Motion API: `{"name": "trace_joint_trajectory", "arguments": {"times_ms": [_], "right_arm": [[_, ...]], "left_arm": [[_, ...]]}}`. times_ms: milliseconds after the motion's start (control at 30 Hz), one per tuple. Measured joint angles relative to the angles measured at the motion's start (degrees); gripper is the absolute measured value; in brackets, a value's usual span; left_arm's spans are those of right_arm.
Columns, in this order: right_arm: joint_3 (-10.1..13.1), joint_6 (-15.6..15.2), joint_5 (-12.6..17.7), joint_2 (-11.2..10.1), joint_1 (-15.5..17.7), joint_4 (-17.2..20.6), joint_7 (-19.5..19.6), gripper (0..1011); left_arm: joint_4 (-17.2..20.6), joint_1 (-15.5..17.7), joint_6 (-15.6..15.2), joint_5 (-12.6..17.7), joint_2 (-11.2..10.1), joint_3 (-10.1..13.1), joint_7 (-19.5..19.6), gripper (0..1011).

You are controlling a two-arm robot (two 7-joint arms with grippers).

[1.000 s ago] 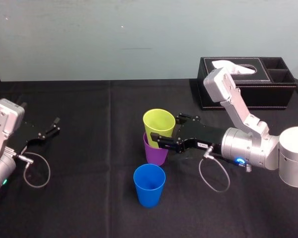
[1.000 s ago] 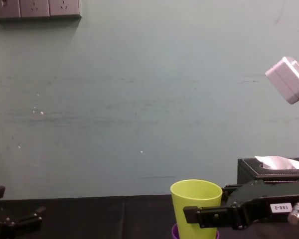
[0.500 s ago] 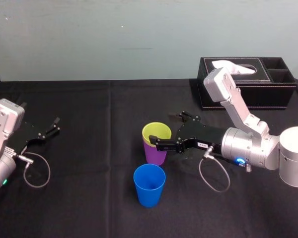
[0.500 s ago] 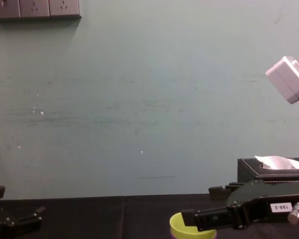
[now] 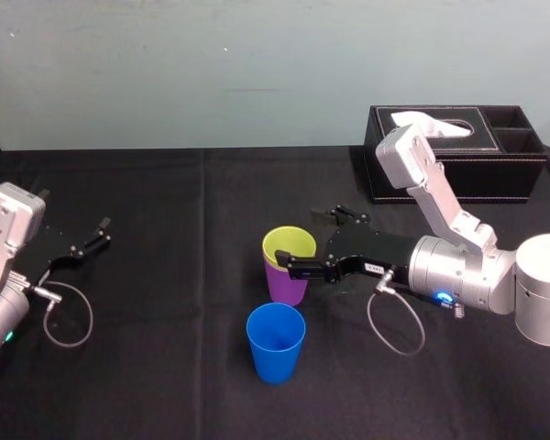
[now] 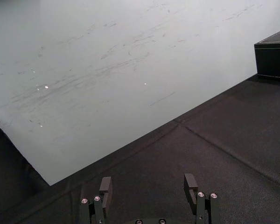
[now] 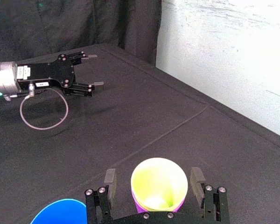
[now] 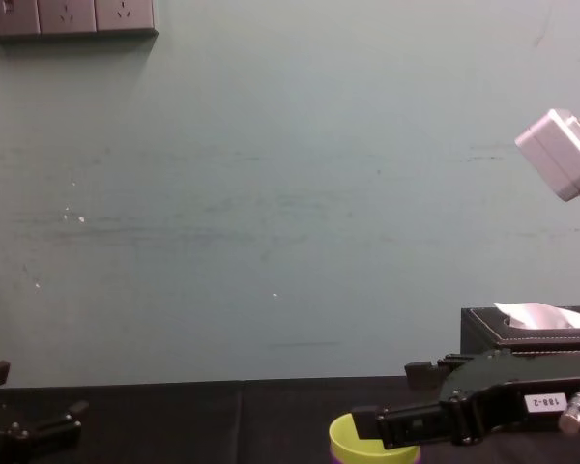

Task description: Stack the three plastic cups sequentially using one hand.

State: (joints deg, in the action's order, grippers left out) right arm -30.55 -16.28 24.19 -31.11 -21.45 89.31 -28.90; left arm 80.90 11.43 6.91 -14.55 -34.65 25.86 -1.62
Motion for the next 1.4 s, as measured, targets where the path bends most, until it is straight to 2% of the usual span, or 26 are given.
{"name": "trace_joint_trajectory", "arguments": {"times_ms": [233, 367, 467, 567, 600, 733, 967, 1167, 1400], "right_arm": [[0.0, 0.0, 0.0, 0.0, 0.0, 0.0, 0.0, 1004], [1.0, 0.2, 0.1, -1.1, 1.0, 2.0, 0.4, 1004], [2.2, 0.5, 0.2, -2.4, 2.4, 4.1, 0.8, 1004], [4.3, 0.9, 1.4, -4.8, 4.9, 7.2, 0.9, 1004], [4.3, 0.9, 1.4, -4.8, 4.9, 7.2, 0.9, 1004], [6.4, 1.5, 2.9, -7.7, 7.8, 10.4, 0.4, 1004], [9.0, 2.7, 5.3, -12.3, 12.2, 13.6, -1.2, 1004], [9.9, 3.9, 6.3, -15.9, 15.5, 14.7, -2.8, 1004], [8.6, 4.7, 5.5, -17.6, 17.6, 14.9, -3.9, 1004]], "left_arm": [[0.0, 0.0, 0.0, 0.0, 0.0, 0.0, 0.0, 1010], [0.0, 0.0, 0.0, 0.0, 0.0, 0.0, 0.0, 1010], [0.0, 0.0, 0.0, 0.0, 0.0, 0.0, 0.0, 1010], [0.0, 0.0, 0.0, 0.0, 0.0, 0.0, 0.0, 1010], [0.0, 0.0, 0.0, 0.0, 0.0, 0.0, 0.0, 1010], [0.0, 0.0, 0.0, 0.0, 0.0, 0.0, 0.0, 1010], [0.0, 0.0, 0.0, 0.0, 0.0, 0.0, 0.0, 1010], [0.0, 0.0, 0.0, 0.0, 0.0, 0.0, 0.0, 1010], [0.0, 0.0, 0.0, 0.0, 0.0, 0.0, 0.0, 1010]]}}
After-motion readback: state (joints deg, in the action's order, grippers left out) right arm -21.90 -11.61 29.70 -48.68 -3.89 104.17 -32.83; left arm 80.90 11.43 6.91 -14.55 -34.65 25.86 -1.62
